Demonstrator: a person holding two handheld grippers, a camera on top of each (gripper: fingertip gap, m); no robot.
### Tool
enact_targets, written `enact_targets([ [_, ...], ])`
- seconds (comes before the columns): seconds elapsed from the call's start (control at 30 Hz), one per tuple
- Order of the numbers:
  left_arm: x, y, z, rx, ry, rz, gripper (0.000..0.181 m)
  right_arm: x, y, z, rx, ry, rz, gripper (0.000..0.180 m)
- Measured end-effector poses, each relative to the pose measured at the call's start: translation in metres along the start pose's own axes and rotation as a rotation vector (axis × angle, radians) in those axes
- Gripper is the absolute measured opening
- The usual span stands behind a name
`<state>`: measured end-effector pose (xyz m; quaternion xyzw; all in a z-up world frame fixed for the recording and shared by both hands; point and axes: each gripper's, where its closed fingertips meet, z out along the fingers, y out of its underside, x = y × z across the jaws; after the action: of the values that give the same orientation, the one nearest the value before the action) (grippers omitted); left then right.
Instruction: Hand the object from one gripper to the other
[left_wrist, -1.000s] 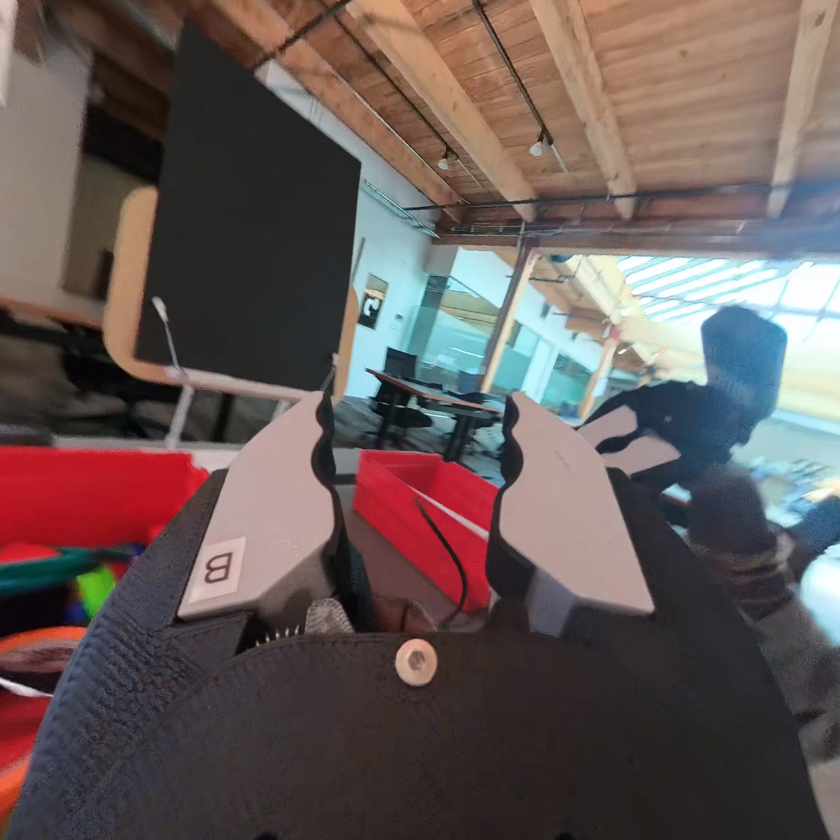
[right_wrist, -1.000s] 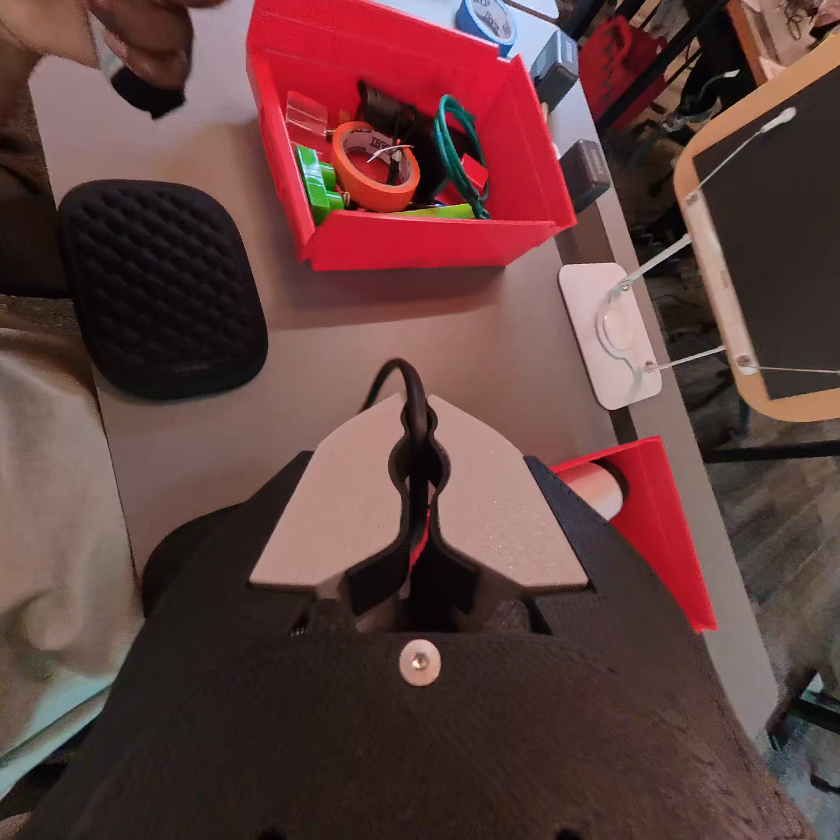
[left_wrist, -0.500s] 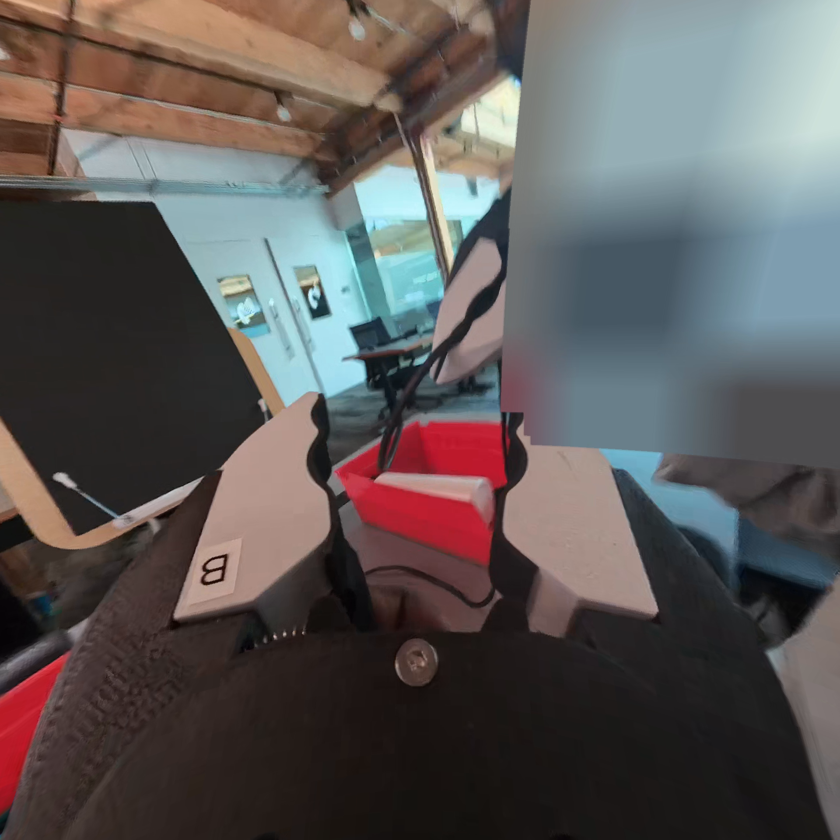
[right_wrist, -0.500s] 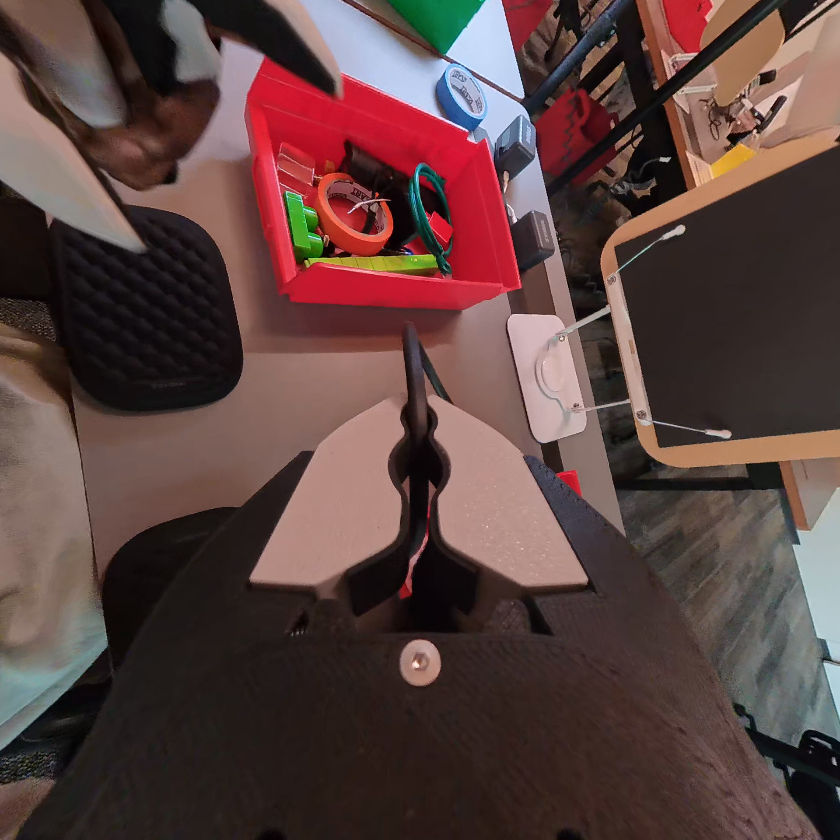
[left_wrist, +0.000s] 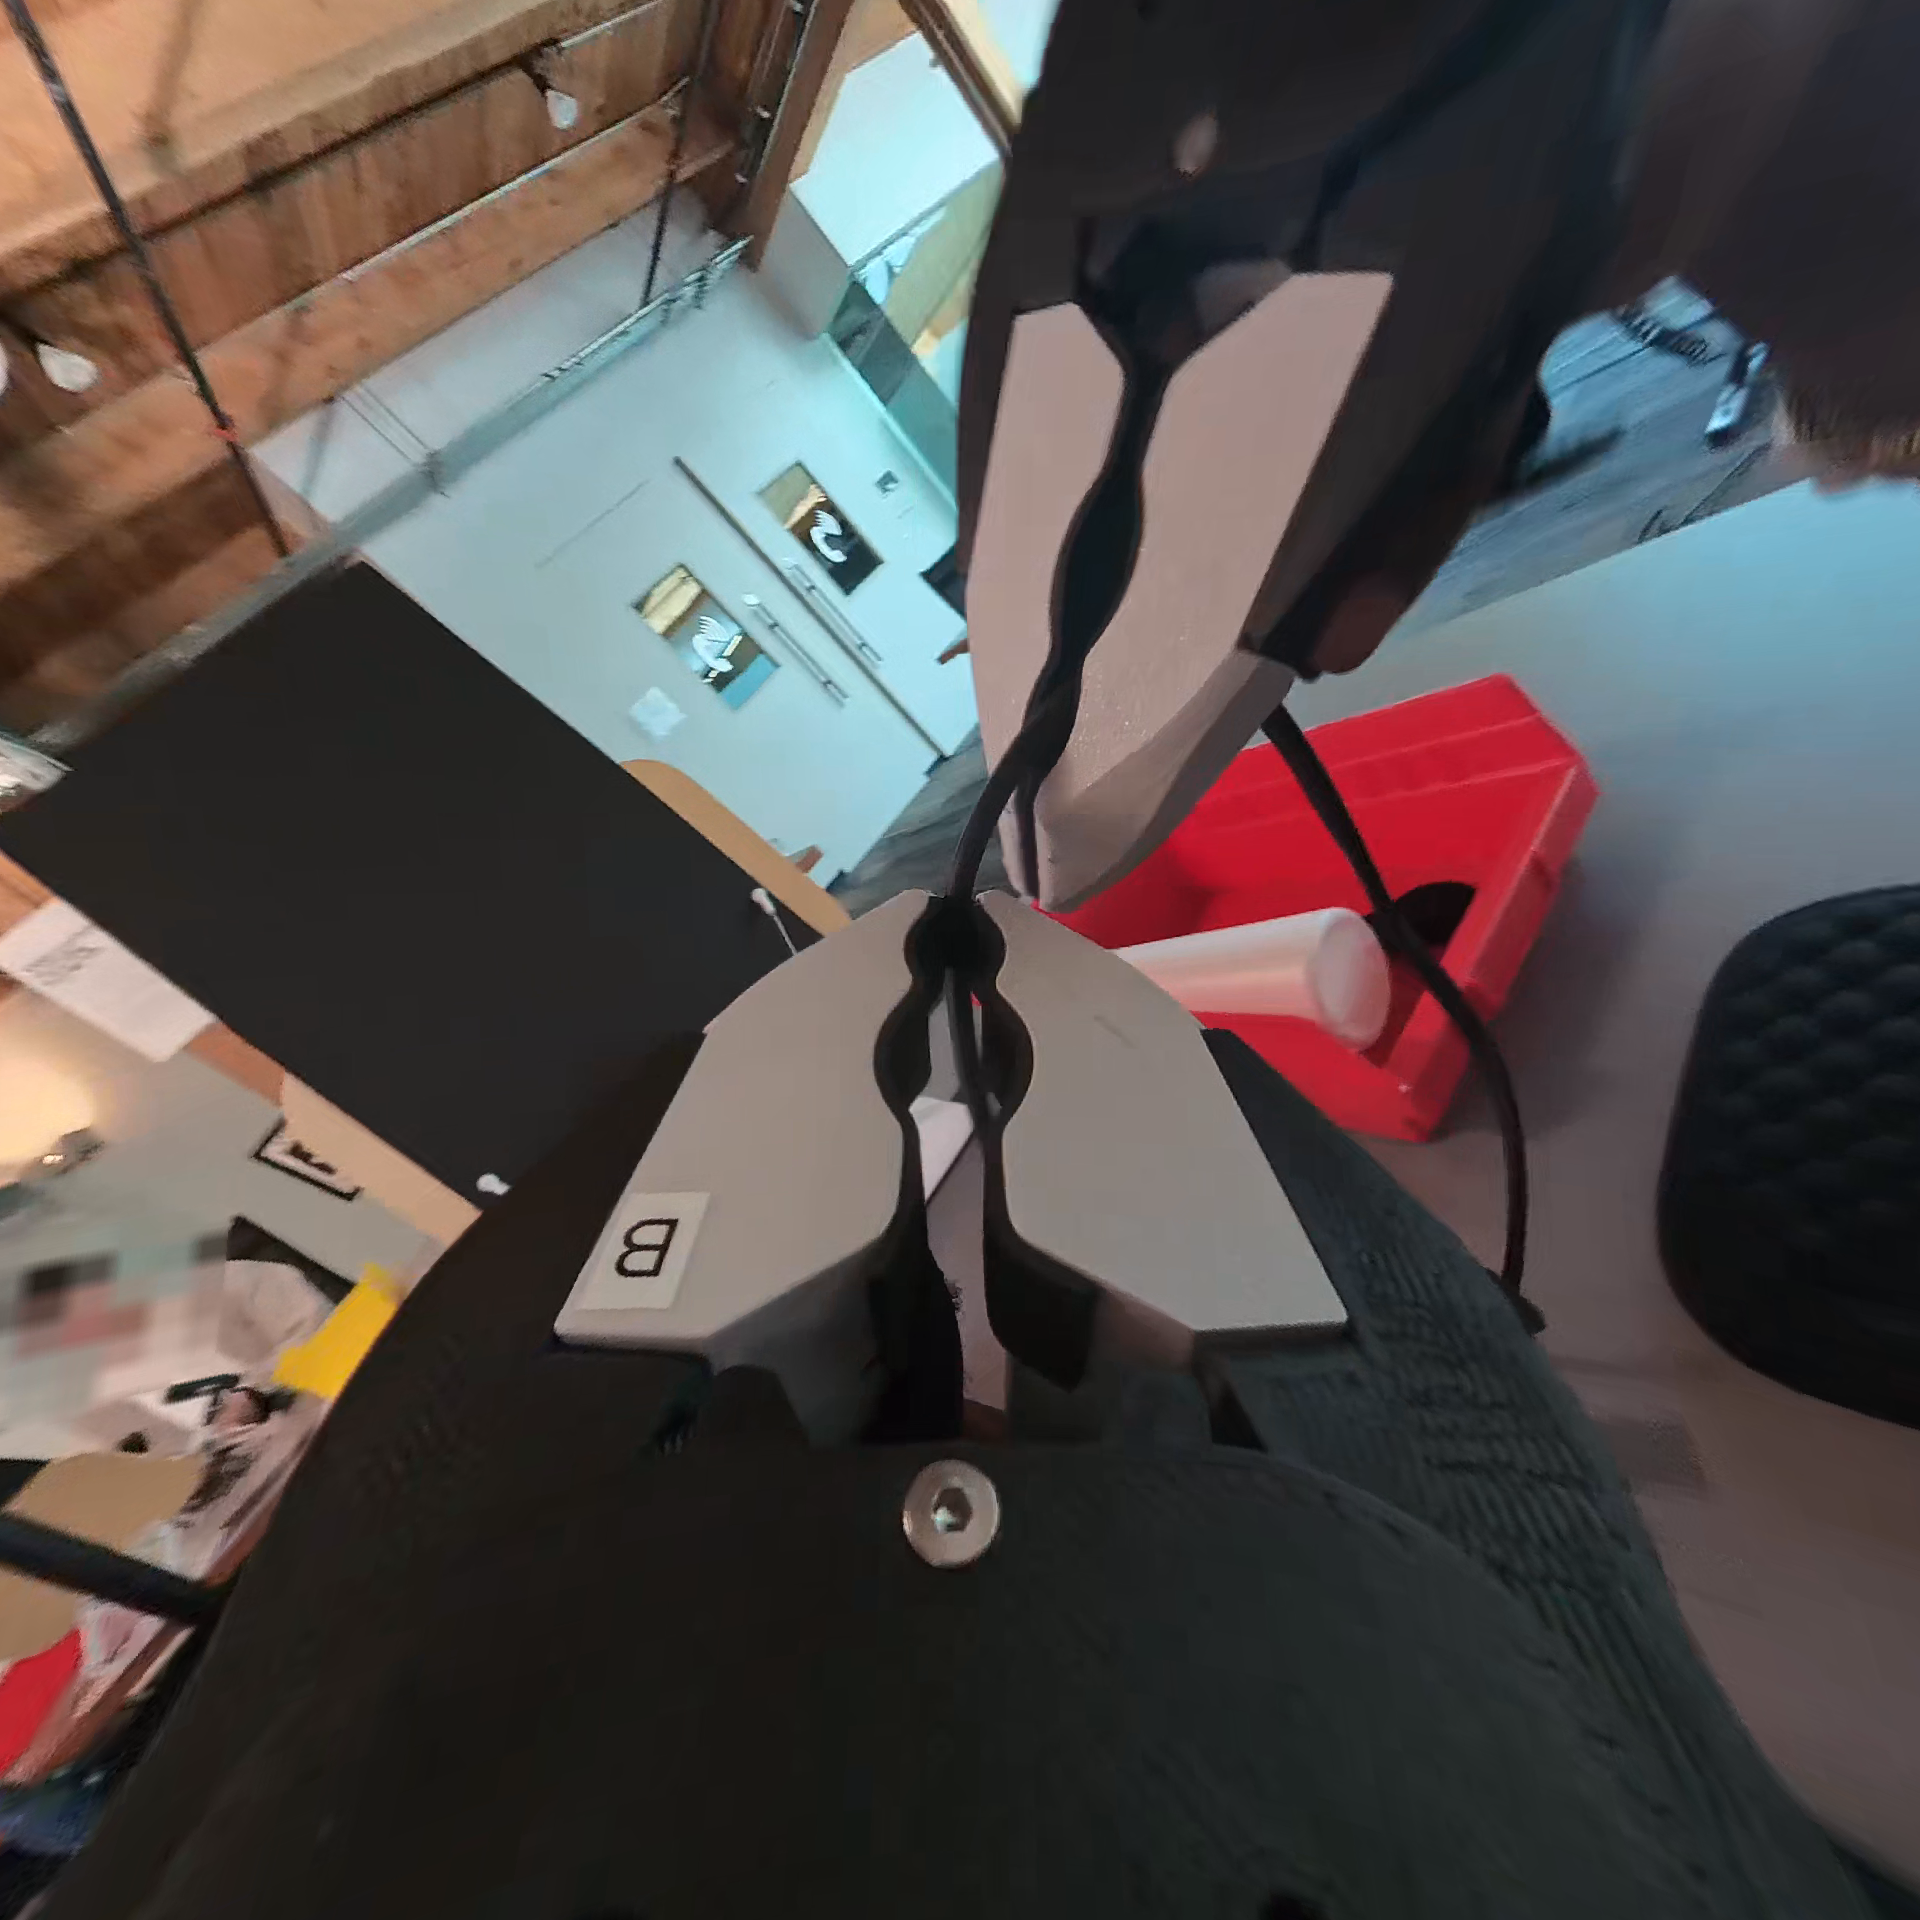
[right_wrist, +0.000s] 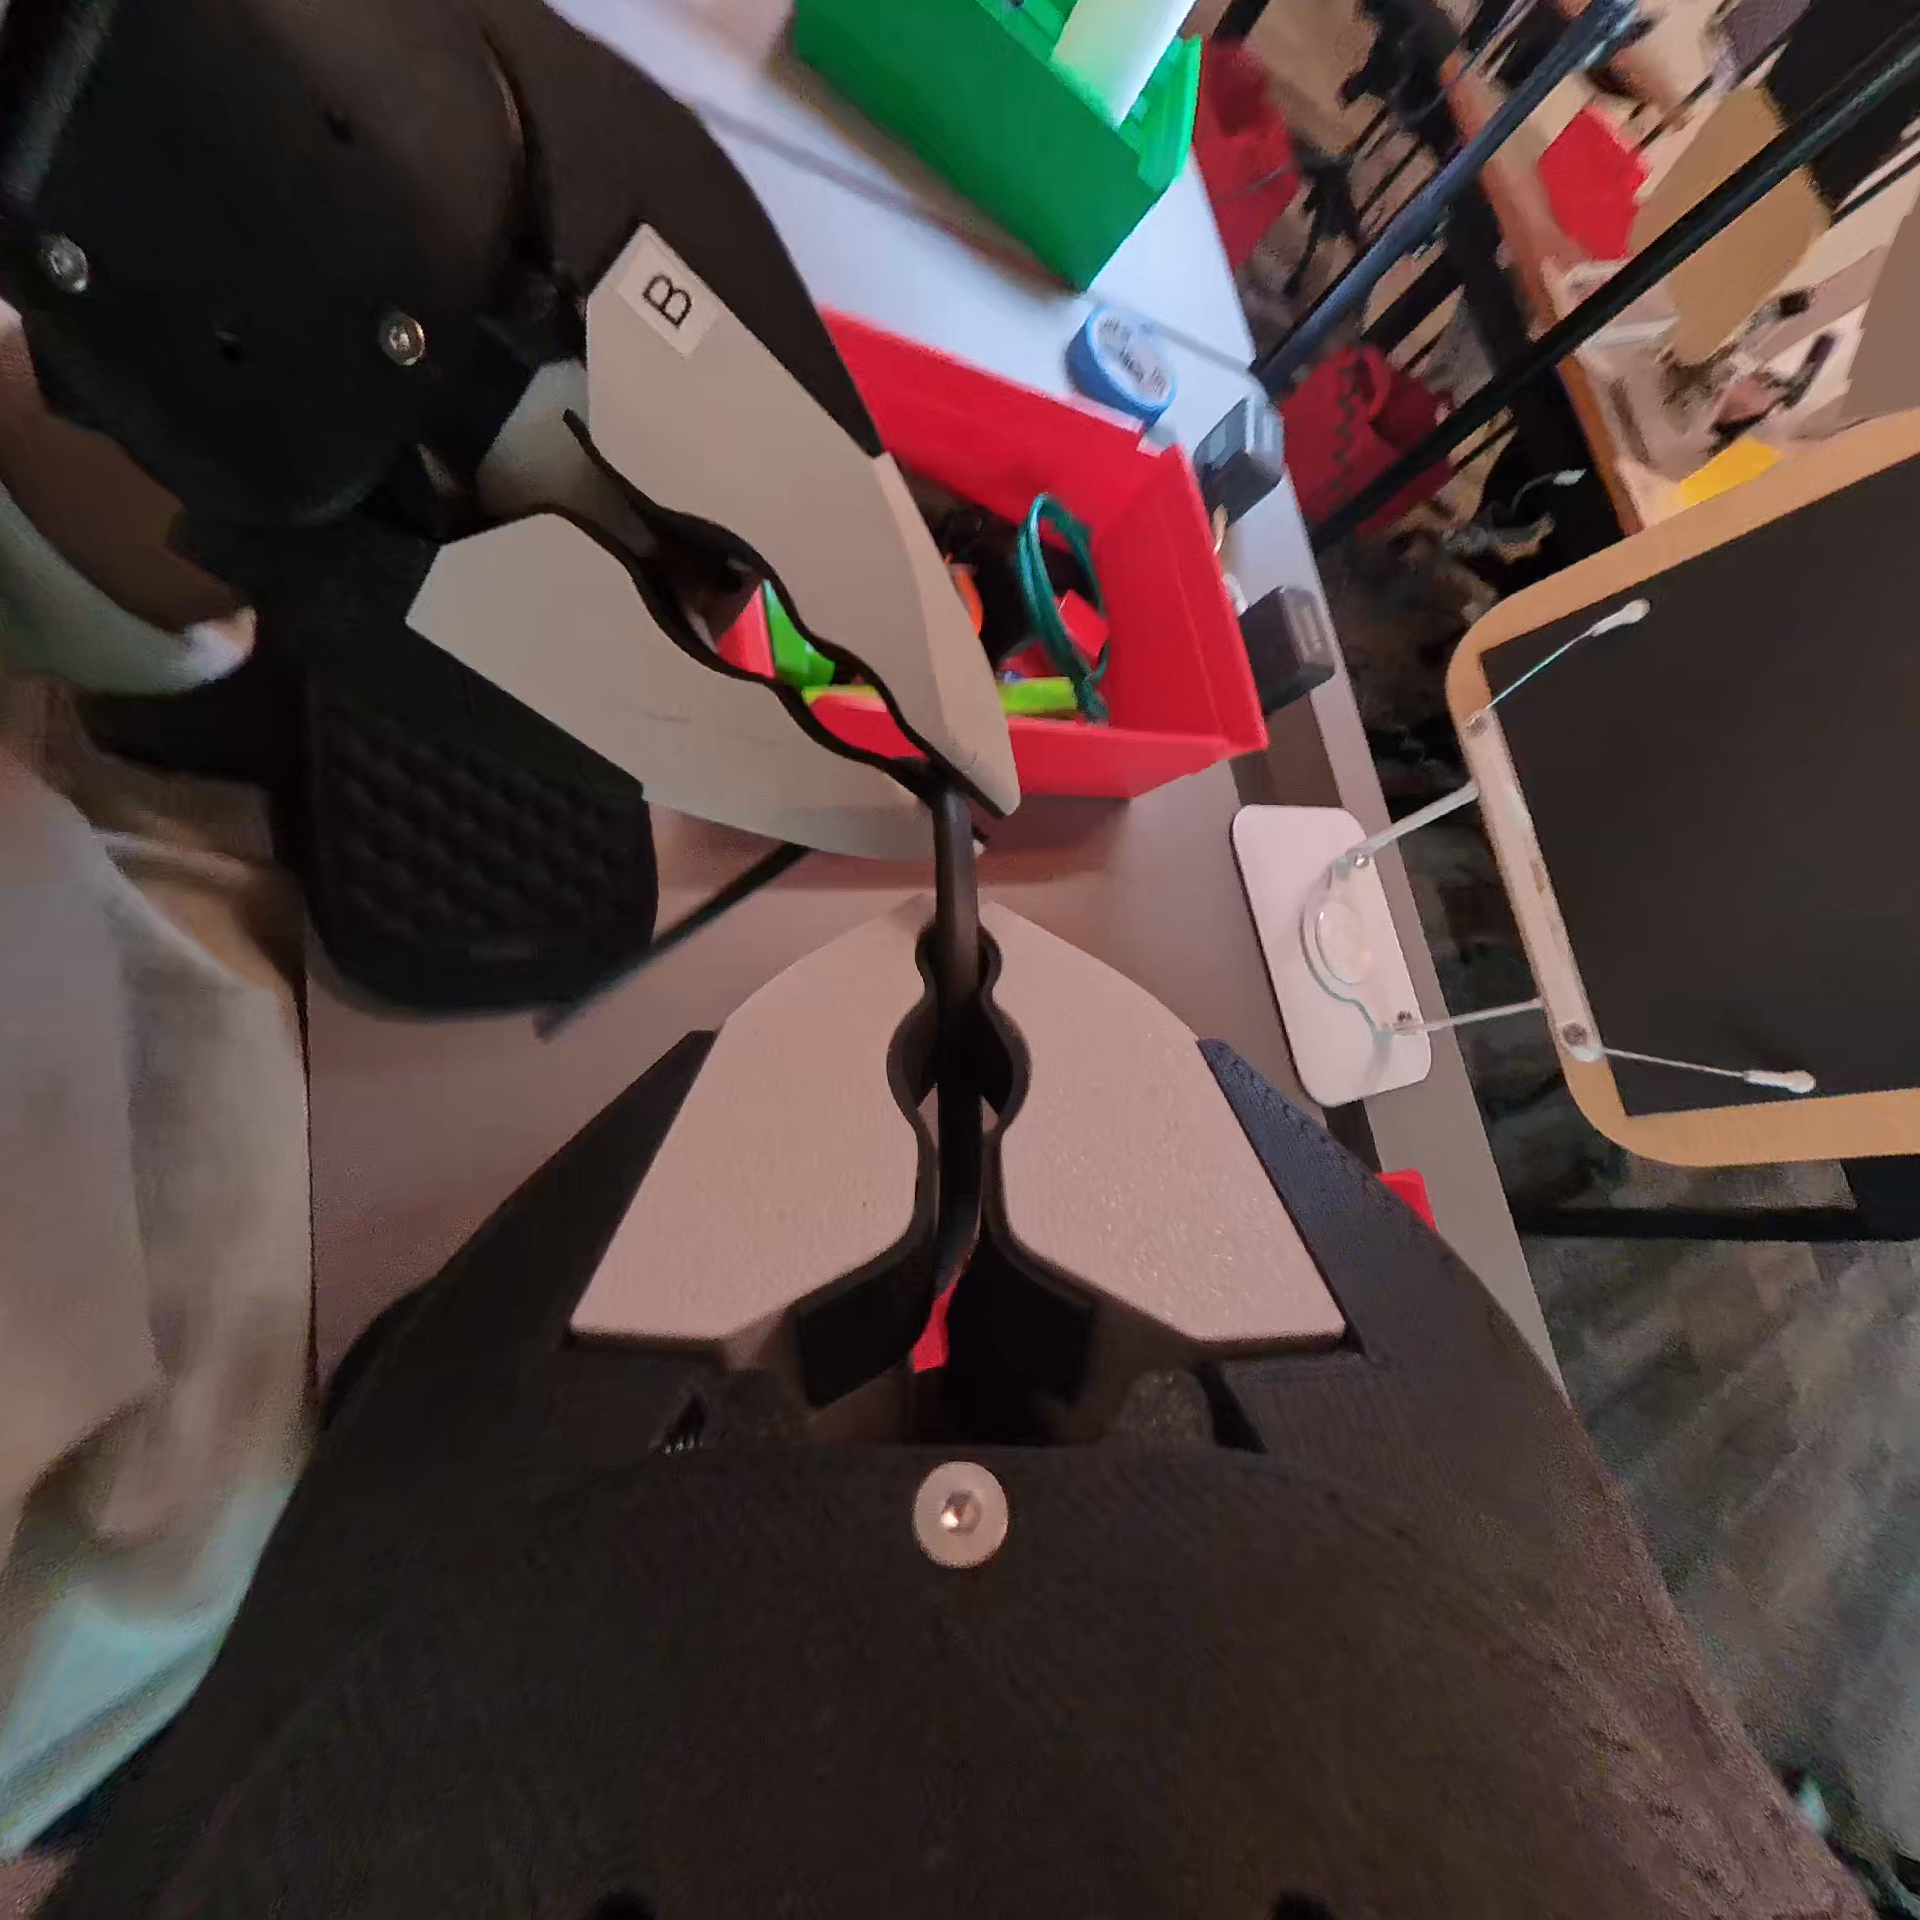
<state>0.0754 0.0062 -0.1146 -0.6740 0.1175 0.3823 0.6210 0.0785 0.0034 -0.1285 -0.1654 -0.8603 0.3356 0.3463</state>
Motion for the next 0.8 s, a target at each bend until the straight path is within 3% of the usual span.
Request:
enact_targets([
  [0.03, -0.005, -0.003, 0.0, 0.002, -0.004, -0.006, 0.004, 0.002, -0.003, -0.002, 0.046, 0.016, 0.017, 0.002],
  [0.17, -0.028, -0.01, 0.003, -0.02, -0.017, -0.004, 0.004, 0.023, -0.007, -0.019, 0.214, 0.183, 0.137, 0.051],
  [0.27, -0.042, -0.013, 0.01, -0.046, -0.017, -0.013, 0.004, 0.031, -0.006, -0.045, 0.404, 0.324, 0.245, 0.069],
  [0.43, -0.056, -0.018, 0.022, -0.086, -0.016, -0.025, 0.004, 0.001, -0.011, -0.081, 0.78, 0.361, 0.391, 0.064],
  [0.53, -0.06, -0.021, 0.027, -0.101, -0.021, -0.025, 0.004, -0.02, -0.013, -0.074, 0.887, 0.319, 0.462, 0.062],
  [0.6, -0.059, -0.023, 0.029, -0.105, -0.023, -0.032, 0.004, -0.028, -0.011, -0.054, 0.876, 0.321, 0.485, 0.061],
  [0.8, -0.049, -0.02, 0.03, -0.116, -0.011, -0.072, 0.004, -0.017, 0.018, 0.022, 0.518, 0.481, 0.346, 0.061],
])
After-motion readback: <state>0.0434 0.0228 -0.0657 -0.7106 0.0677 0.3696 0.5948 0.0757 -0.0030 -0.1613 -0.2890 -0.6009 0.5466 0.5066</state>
